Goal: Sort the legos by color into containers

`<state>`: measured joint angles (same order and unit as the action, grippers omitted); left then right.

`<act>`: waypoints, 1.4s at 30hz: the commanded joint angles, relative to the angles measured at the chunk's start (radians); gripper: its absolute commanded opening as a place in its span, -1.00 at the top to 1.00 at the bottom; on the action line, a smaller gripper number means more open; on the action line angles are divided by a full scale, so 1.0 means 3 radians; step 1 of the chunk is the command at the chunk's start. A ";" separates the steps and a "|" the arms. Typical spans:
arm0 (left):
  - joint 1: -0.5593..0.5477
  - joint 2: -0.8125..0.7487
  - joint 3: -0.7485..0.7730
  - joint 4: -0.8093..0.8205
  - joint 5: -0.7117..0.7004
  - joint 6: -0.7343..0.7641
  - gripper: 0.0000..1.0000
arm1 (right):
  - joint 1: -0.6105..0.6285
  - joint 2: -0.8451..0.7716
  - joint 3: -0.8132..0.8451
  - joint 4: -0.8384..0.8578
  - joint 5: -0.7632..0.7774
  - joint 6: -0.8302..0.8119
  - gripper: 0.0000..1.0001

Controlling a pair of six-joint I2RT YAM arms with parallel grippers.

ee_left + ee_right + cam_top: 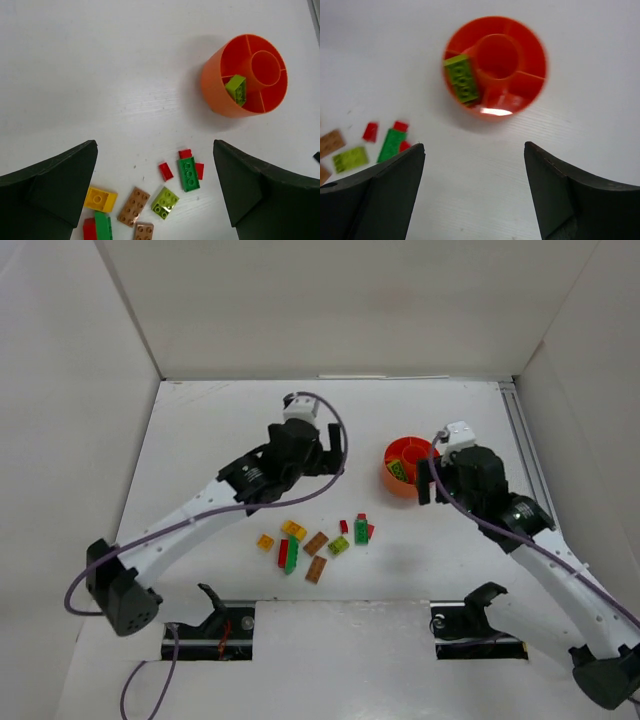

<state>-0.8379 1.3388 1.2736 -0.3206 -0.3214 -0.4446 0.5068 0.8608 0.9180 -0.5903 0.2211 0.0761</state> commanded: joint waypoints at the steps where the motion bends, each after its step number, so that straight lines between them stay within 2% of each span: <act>1: 0.0179 -0.0517 -0.0765 -0.0225 0.0115 -0.0751 -1.00 | 0.0873 0.0294 -0.0063 0.0351 -0.0074 -0.0131 -0.72; 2: 0.0216 -0.0672 -0.0925 -0.0225 0.0115 -0.0752 -1.00 | 0.0878 0.0412 -0.0064 0.0352 -0.0032 -0.0131 -0.75; 3: 0.0216 -0.0815 -0.1079 -0.0195 0.0146 -0.0798 -1.00 | 0.1232 0.0545 -0.0013 0.0403 -0.0031 -0.0131 -0.75; 6: 0.0247 -0.1296 -0.1467 -0.0194 0.0110 -0.1013 -1.00 | 0.1501 0.1062 0.0054 0.0551 -0.0173 -0.0060 -0.78; 11: 0.0247 -0.1803 -0.1637 -0.0378 0.0023 -0.1121 -1.00 | 0.1915 0.1573 -0.0007 0.1072 -0.0333 -0.0059 -0.78; 16: 0.0277 -0.2023 -0.1709 -0.0475 0.0013 -0.1162 -1.00 | 0.1956 0.2008 0.0069 0.1155 -0.0211 -0.0029 -0.78; 21: 0.0277 -0.1988 -0.1709 -0.0567 0.0013 -0.1197 -1.00 | 0.1956 0.2325 0.0177 0.1119 0.0066 0.0094 -0.78; 25: 0.0277 -0.1952 -0.1678 -0.0552 0.0049 -0.1197 -1.00 | 0.1956 0.2550 0.0207 0.1154 0.0020 0.0094 -0.78; 31: 0.0277 -0.1886 -0.1678 -0.0516 0.0049 -0.1162 -1.00 | 0.1956 0.2658 0.0207 0.1196 0.0020 0.0201 -0.58; 35: 0.0277 -0.1886 -0.1678 -0.0516 0.0049 -0.1162 -1.00 | 0.1956 0.2658 0.0172 0.1231 0.0020 0.0232 -0.14; 38: 0.0277 -0.1855 -0.1678 -0.0516 0.0079 -0.1131 -1.00 | 0.1956 0.2658 0.0172 0.1231 -0.0011 0.0232 0.10; 42: 0.0277 -0.1855 -0.1678 -0.0486 0.0110 -0.1131 -1.00 | 0.1956 0.2592 0.0207 0.1140 -0.0011 0.0232 0.13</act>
<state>-0.7574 0.7845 0.7746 -0.4870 -0.2951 -0.7906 1.0931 1.6592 0.9375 -0.2707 0.2119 0.1322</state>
